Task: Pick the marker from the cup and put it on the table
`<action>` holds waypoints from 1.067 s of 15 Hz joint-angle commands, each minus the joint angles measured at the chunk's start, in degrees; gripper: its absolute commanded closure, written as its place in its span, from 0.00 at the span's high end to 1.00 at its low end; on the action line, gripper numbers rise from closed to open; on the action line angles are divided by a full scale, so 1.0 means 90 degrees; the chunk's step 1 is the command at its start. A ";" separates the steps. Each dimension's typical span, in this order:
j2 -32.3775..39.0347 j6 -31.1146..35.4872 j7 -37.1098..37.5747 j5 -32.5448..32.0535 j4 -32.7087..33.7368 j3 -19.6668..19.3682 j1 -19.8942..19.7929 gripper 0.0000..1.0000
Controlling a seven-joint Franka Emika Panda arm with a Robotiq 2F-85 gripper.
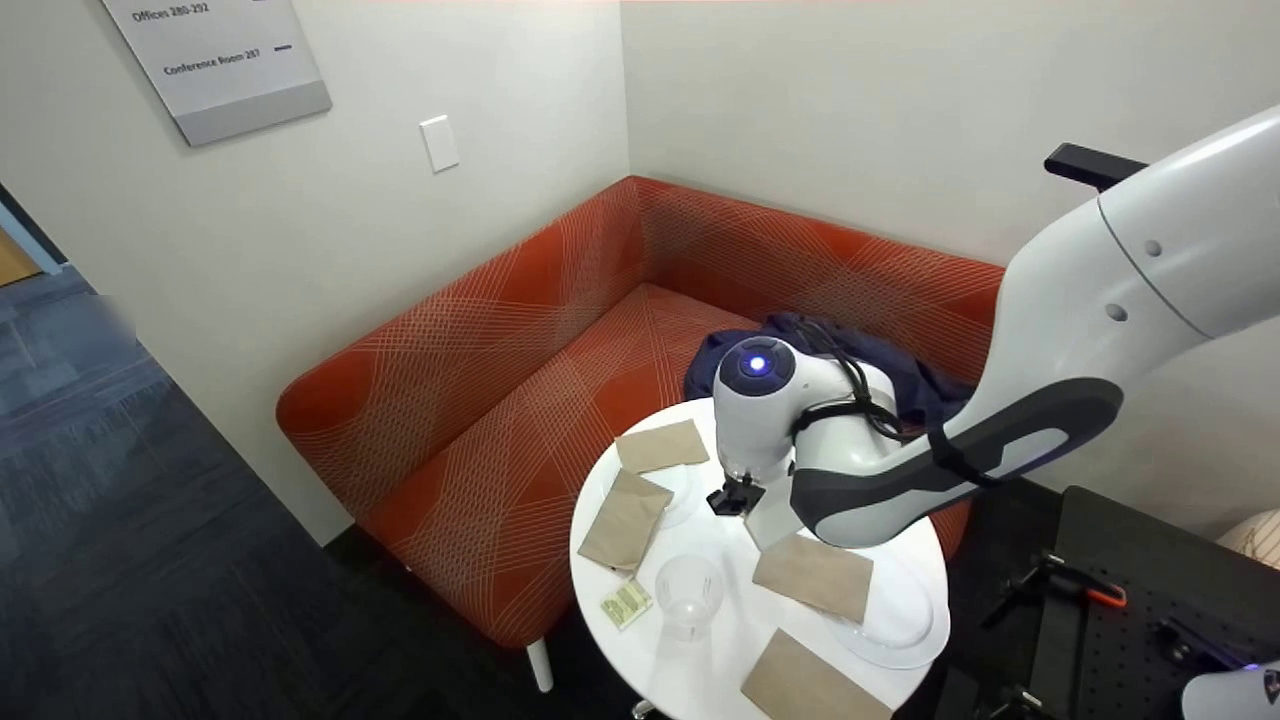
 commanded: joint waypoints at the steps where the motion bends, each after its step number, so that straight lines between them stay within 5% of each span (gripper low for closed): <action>1: 0.0043 0.0268 0.0253 -0.0059 -0.0181 -0.0145 0.0191 0.03; 15: 0.0733 0.0528 0.0238 0.0138 -0.0093 -0.0243 0.0353 0.03; 16: 0.0764 0.0542 0.0242 0.0156 -0.0088 -0.0256 0.0366 0.38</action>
